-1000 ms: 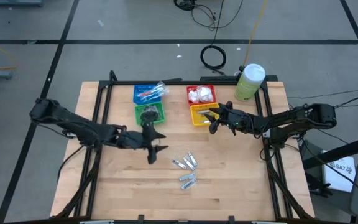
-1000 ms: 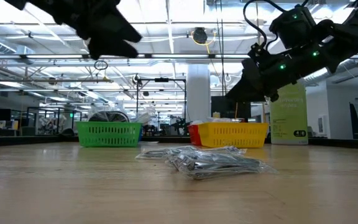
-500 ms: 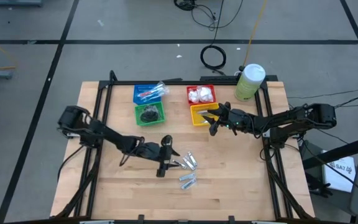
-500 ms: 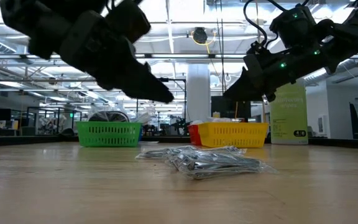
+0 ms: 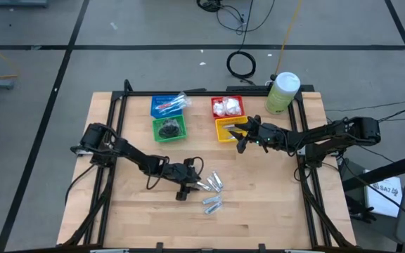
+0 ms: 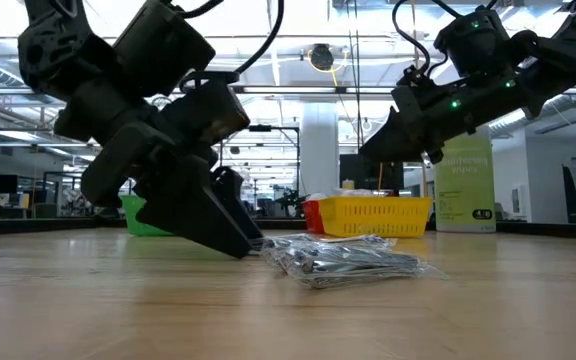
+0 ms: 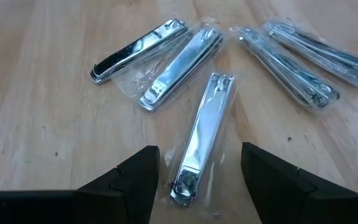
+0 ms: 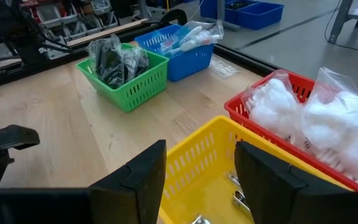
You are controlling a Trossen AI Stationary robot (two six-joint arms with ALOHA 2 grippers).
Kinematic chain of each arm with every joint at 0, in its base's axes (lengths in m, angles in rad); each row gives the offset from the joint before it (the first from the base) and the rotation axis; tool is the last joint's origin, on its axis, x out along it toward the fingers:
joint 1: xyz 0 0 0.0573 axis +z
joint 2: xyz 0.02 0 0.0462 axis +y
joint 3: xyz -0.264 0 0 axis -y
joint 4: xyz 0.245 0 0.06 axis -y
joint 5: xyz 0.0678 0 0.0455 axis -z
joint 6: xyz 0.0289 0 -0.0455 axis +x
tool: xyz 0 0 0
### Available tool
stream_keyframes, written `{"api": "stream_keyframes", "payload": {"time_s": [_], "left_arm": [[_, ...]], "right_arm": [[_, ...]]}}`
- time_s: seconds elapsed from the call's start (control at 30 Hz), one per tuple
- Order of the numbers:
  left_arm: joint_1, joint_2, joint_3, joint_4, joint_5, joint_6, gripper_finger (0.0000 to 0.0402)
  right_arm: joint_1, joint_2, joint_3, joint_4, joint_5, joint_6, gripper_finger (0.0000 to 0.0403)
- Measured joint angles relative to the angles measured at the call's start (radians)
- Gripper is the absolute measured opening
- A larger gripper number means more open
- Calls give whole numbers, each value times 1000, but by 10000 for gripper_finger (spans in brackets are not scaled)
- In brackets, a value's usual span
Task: Pick & Place Travel size toiletries
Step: Put the nail cutter into the yellow bin
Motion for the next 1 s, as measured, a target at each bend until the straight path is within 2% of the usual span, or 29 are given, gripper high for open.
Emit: {"api": "stream_keyframes", "payload": {"time_s": [0.37, 0.47, 0.9, 1.0], "left_arm": [[-1, 4, 2, -4, -18, 61, 218], [-1, 4, 2, -13, -17, 59, 191], [6, 3, 2, -59, 0, -26, 24], [6, -12, 2, -76, -31, -26, 17]], "right_arm": [[0, 0, 0, 3, 0, 0, 176], [0, 0, 0, 3, 0, 0, 176], [0, 0, 0, 3, -1, 5, 175], [0, 0, 0, 3, -4, 5, 172]]}}
